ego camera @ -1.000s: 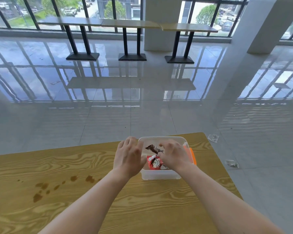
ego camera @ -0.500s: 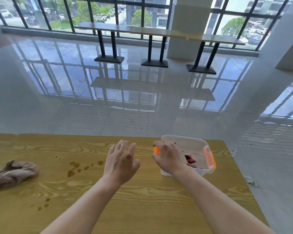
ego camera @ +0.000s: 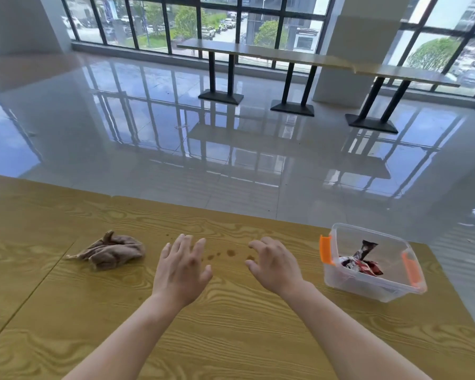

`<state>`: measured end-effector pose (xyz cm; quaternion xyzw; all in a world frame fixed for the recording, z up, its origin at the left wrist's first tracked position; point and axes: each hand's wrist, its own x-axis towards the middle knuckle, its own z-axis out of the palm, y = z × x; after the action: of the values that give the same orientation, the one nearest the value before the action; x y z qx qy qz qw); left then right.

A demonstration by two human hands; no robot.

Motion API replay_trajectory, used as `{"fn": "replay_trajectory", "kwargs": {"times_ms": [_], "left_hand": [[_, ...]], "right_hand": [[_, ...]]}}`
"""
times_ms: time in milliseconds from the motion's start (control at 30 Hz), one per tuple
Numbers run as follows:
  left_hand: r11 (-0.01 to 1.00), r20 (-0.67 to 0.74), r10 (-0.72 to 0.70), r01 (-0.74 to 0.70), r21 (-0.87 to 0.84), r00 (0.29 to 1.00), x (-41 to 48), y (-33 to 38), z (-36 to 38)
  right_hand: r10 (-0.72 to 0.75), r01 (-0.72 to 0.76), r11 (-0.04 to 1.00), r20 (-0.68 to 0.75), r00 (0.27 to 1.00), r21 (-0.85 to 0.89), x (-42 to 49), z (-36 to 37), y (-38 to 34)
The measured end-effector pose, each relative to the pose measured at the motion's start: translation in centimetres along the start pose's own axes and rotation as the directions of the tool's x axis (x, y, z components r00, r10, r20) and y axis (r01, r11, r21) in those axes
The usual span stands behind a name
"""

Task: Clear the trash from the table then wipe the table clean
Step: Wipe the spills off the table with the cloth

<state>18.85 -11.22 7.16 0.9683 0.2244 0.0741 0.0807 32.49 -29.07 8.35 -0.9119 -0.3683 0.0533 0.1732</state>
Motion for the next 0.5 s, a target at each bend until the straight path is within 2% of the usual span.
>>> {"fn": "replay_trajectory", "kwargs": {"times_ms": [233, 500], "left_hand": [[0.993, 0.053, -0.116, 0.115, 0.021, 0.992, -3.6, -8.9, 0.3], [0.945, 0.106, -0.319, 0.308, 0.112, 0.942, -7.5, -17.2, 3.2]], "right_hand": [[-0.032, 0.031, 0.999, 0.064, 0.997, 0.017, 1.0, 4.5, -6.0], [-0.165, 0.157, 0.986, 0.204, 0.965, 0.056, 4.2, 10.5, -11.7]]}}
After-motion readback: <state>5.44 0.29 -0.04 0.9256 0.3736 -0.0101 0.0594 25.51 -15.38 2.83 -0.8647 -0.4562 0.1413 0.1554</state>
